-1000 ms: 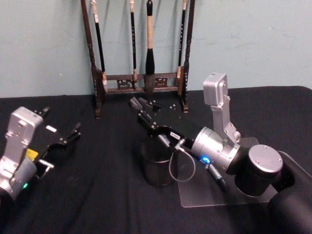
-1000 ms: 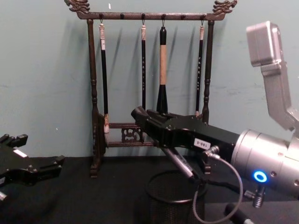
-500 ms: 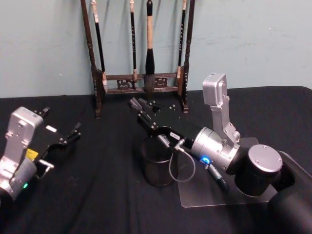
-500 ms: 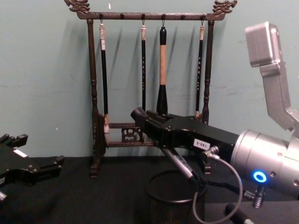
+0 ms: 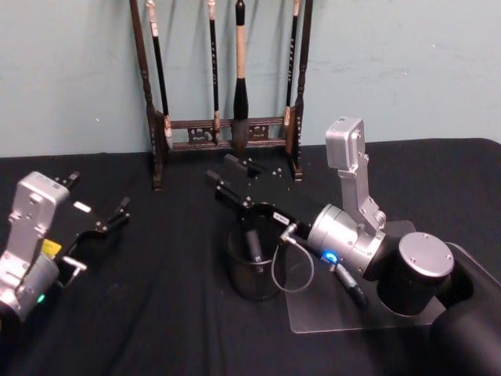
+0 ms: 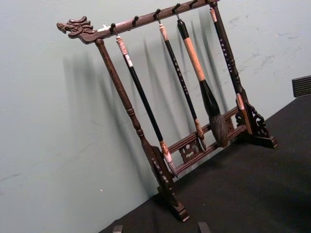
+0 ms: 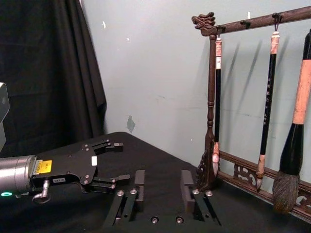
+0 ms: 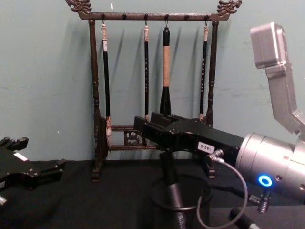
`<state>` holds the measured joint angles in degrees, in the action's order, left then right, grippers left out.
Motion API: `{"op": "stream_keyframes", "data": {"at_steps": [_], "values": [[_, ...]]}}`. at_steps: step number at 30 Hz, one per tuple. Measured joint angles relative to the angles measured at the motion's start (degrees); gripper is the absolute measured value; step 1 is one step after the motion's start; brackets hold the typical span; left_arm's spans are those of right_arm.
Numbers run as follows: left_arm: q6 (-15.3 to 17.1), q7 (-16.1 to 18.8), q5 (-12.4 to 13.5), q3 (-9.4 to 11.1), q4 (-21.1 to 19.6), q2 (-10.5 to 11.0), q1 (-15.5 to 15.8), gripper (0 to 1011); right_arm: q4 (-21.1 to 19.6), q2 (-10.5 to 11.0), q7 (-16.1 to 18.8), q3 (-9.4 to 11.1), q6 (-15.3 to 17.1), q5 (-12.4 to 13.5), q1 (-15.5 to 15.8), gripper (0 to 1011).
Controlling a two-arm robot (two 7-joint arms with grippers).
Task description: Pick up the water-based marker from the table and place it into the pen holder.
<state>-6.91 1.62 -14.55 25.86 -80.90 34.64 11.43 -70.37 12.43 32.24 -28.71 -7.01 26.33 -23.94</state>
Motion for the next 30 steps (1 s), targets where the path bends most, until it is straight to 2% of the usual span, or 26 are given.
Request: {"op": "stream_keyframes", "data": {"at_steps": [4, 5, 8, 13, 14, 19, 30], "values": [[0.0, 0.0, 0.0, 0.0, 0.0, 0.0, 0.0, 1001, 0.0, 0.0, 0.0, 0.0, 0.0, 0.0, 0.0, 617], [0.0, 0.0, 0.0, 0.0, 0.0, 0.0, 0.0, 1001, 0.0, 0.0, 0.0, 0.0, 0.0, 0.0, 0.0, 617], [0.0, 0.0, 0.0, 0.0, 0.0, 0.0, 0.0, 1001, 0.0, 0.0, 0.0, 0.0, 0.0, 0.0, 0.0, 756], [0.0, 0.0, 0.0, 0.0, 0.0, 0.0, 0.0, 1001, 0.0, 0.0, 0.0, 0.0, 0.0, 0.0, 0.0, 874], [0.0, 0.0, 0.0, 0.0, 0.0, 0.0, 0.0, 1001, 0.0, 0.0, 0.0, 0.0, 0.0, 0.0, 0.0, 929], [0.0, 0.0, 0.0, 0.0, 0.0, 0.0, 0.0, 1001, 0.0, 0.0, 0.0, 0.0, 0.0, 0.0, 0.0, 1003], [0.0, 0.0, 0.0, 0.0, 0.0, 0.0, 0.0, 1001, 0.0, 0.0, 0.0, 0.0, 0.0, 0.0, 0.0, 1003]]}}
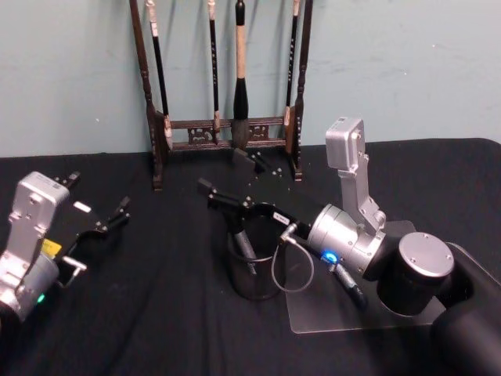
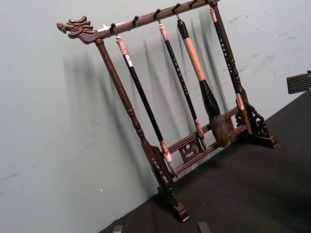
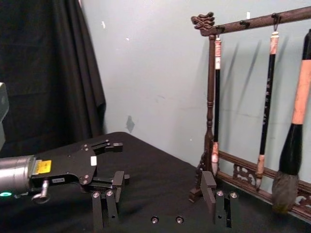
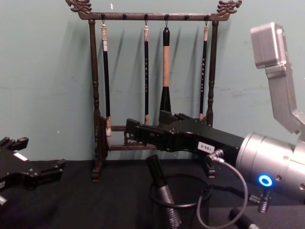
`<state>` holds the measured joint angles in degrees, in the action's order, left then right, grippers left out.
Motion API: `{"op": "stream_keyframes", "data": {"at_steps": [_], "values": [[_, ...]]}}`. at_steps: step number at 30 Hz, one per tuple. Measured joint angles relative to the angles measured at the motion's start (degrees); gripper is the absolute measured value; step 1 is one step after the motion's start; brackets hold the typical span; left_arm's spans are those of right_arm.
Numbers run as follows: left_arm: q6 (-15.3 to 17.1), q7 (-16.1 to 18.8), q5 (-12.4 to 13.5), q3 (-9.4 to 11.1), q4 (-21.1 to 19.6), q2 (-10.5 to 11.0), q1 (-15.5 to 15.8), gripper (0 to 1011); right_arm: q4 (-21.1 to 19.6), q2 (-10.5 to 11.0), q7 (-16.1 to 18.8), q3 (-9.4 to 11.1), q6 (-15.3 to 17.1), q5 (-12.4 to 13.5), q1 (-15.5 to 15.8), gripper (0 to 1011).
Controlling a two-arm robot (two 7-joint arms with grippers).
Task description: Pick up the water-based marker from the table and place it into the pen holder.
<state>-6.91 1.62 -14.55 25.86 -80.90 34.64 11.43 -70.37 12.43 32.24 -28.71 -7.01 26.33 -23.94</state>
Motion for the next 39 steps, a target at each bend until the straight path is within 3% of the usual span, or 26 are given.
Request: {"op": "stream_keyframes", "data": {"at_steps": [8, 9, 14, 18, 24, 25, 39], "values": [[0.0, 0.0, 0.0, 0.0, 0.0, 0.0, 0.0, 1001, -2.9, 1.0, -5.2, 0.8, 1.1, -2.9, 1.2, 1003], [0.0, 0.0, 0.0, 0.0, 0.0, 0.0, 0.0, 1001, -4.3, 1.4, -7.4, 1.5, 1.9, -4.1, 1.7, 1003], [0.0, 0.0, 0.0, 0.0, 0.0, 0.0, 0.0, 1001, -6.5, 2.1, -10.6, 2.8, 3.6, -5.8, 2.7, 1002], [0.0, 0.0, 0.0, 0.0, 0.0, 0.0, 0.0, 1001, -9.5, 3.0, -15.0, 4.7, 6.6, -8.4, 4.2, 1002], [0.0, 0.0, 0.0, 0.0, 0.0, 0.0, 0.0, 1001, -11.4, 3.9, -17.8, 6.2, 9.8, -10.1, 5.5, 1002], [0.0, 0.0, 0.0, 0.0, 0.0, 0.0, 0.0, 1001, -12.7, 4.7, -19.5, 7.5, 11.8, -11.4, 6.9, 1002], [0.0, 0.0, 0.0, 0.0, 0.0, 0.0, 0.0, 1001, -15.2, 7.2, -20.1, 10.3, 17.0, -13.5, 11.7, 1002]]}}
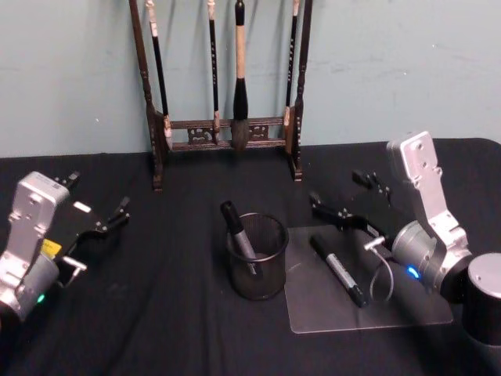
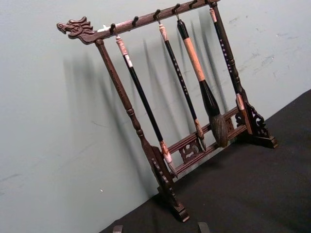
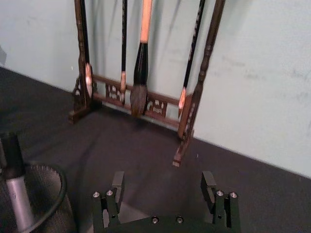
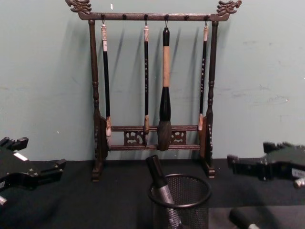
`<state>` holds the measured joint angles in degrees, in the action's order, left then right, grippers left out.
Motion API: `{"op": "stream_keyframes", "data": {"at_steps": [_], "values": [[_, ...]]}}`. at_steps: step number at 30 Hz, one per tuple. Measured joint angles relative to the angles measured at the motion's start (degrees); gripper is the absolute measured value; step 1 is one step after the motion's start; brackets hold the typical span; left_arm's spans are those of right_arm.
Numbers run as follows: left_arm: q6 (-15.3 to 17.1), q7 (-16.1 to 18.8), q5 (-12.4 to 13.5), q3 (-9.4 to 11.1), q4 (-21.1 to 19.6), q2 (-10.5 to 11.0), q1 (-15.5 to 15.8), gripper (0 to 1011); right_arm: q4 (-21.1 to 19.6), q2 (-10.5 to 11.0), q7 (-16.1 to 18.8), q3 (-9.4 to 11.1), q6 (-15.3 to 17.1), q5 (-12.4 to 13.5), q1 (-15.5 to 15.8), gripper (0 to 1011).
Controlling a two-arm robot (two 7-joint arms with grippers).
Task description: Pick up the water-based marker from the table and place it into the pen holder.
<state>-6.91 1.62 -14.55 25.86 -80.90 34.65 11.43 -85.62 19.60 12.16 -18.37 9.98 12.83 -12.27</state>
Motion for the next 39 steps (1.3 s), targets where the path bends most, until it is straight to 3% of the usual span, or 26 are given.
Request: {"op": "stream_keyframes", "data": {"at_steps": [8, 19, 26, 39], "values": [[0.0, 0.0, 0.0, 0.0, 0.0, 0.0, 0.0, 1001, -2.4, -1.1, -1.2, 0.4, 7.0, -1.2, 2.0, 1002], [0.0, 0.0, 0.0, 0.0, 0.0, 0.0, 0.0, 1001, -4.5, -3.5, -3.4, 0.0, 13.6, -3.5, 3.4, 1003], [0.0, 0.0, 0.0, 0.0, 0.0, 0.0, 0.0, 1001, -3.6, -4.8, -3.5, 0.1, 15.5, -4.7, 3.4, 1002], [0.0, 0.0, 0.0, 0.0, 0.0, 0.0, 0.0, 1001, -0.6, -6.6, -2.5, 0.8, 15.8, -6.5, 2.7, 1002]]}}
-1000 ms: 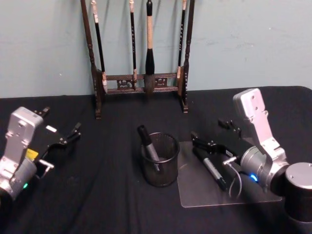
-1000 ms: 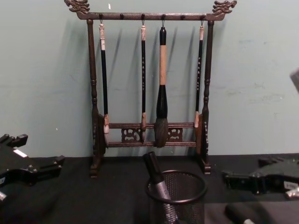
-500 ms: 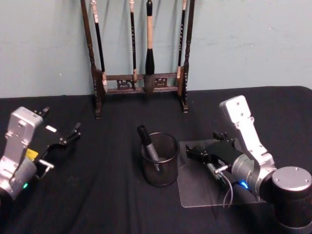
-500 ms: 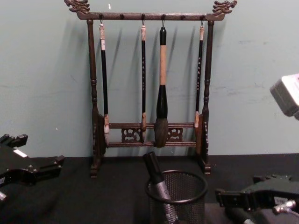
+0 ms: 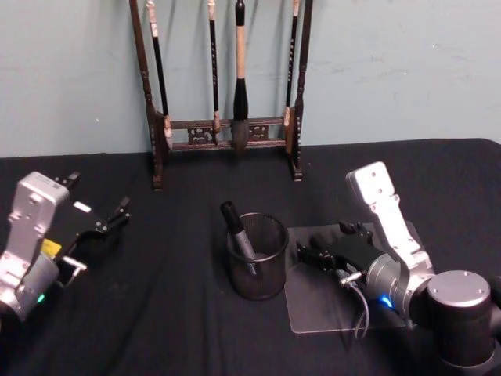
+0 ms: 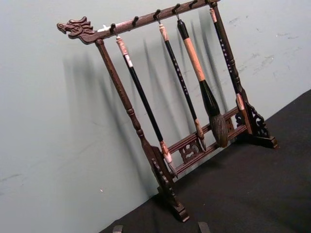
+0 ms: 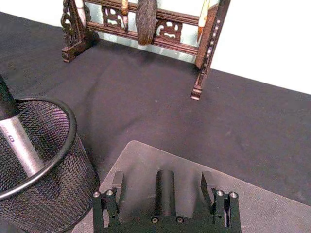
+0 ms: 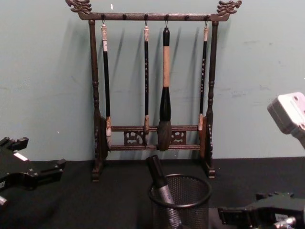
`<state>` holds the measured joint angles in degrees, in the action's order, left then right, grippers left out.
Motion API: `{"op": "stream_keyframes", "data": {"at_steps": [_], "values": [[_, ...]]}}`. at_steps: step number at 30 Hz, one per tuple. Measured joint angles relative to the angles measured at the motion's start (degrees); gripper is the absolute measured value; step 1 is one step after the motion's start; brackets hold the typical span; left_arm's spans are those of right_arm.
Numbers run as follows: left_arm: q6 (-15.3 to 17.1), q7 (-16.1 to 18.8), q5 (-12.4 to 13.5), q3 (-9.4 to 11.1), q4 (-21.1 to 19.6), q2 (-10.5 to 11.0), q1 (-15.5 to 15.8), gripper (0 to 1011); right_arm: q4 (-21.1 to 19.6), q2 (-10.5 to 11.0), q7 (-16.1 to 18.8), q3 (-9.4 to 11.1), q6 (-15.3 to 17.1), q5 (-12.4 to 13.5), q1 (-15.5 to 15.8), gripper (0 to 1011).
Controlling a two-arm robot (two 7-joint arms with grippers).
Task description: Pick up the water-based marker from the table and place it into the pen holder.
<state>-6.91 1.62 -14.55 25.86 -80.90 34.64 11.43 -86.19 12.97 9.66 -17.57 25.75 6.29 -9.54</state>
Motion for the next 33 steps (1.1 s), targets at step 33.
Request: {"op": "stream_keyframes", "data": {"at_steps": [33], "values": [[0.0, 0.0, 0.0, 0.0, 0.0, 0.0, 0.0, 1001, 5.4, -3.8, 2.3, 2.9, -0.1, -3.5, -1.9, 1003]]}}
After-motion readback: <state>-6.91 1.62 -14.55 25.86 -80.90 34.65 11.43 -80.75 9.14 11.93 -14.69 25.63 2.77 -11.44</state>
